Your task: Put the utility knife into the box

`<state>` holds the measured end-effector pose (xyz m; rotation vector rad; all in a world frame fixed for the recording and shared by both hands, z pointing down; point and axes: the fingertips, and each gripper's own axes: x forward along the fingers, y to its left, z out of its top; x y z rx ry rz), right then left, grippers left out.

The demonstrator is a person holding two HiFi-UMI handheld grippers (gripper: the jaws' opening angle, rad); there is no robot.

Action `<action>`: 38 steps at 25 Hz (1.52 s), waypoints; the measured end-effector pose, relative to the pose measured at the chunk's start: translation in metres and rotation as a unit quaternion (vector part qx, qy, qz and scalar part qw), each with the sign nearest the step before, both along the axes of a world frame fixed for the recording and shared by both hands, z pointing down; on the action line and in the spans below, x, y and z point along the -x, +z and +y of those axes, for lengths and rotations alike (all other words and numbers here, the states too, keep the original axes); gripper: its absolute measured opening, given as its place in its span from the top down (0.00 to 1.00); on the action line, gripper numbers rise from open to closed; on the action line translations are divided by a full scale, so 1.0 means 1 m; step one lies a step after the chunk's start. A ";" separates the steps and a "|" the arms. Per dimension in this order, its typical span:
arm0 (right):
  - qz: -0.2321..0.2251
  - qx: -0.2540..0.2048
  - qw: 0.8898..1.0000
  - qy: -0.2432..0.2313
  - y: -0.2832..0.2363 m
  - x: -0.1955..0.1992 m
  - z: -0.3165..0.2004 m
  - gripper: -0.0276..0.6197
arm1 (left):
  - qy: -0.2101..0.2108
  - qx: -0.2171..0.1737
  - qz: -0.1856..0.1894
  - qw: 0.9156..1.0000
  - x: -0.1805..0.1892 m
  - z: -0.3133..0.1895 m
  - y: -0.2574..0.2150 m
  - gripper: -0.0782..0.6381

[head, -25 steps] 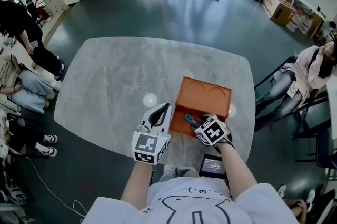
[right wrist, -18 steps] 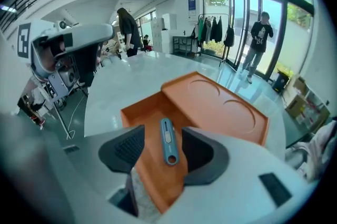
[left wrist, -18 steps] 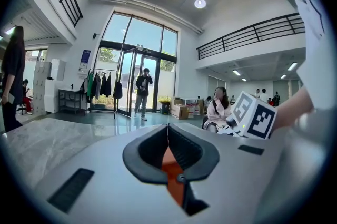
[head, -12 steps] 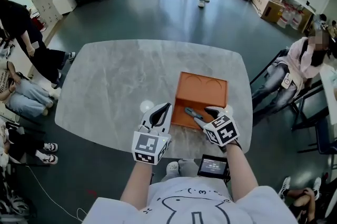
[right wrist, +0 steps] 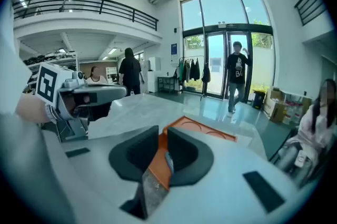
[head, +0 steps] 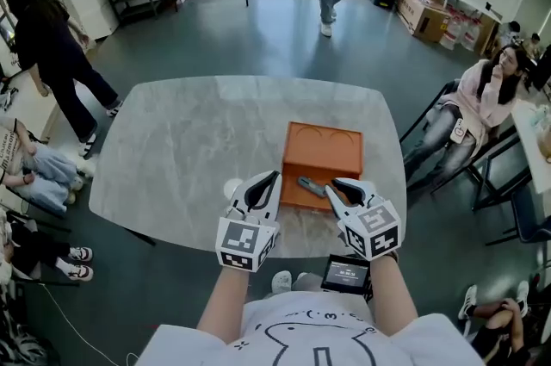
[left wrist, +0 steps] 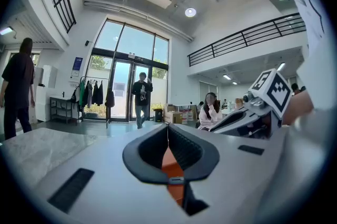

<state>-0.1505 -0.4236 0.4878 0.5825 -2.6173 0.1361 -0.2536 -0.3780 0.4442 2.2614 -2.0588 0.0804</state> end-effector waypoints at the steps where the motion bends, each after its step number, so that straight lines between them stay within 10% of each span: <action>1: -0.011 -0.004 1.000 0.008 -0.005 -0.004 0.001 0.87 | 0.001 -0.002 0.000 1.000 -0.001 0.000 -0.001 0.87; 38: -0.134 -0.103 0.985 0.019 -0.113 -0.059 0.040 0.95 | 0.010 -0.072 -0.032 0.997 -0.057 0.031 -0.074 0.87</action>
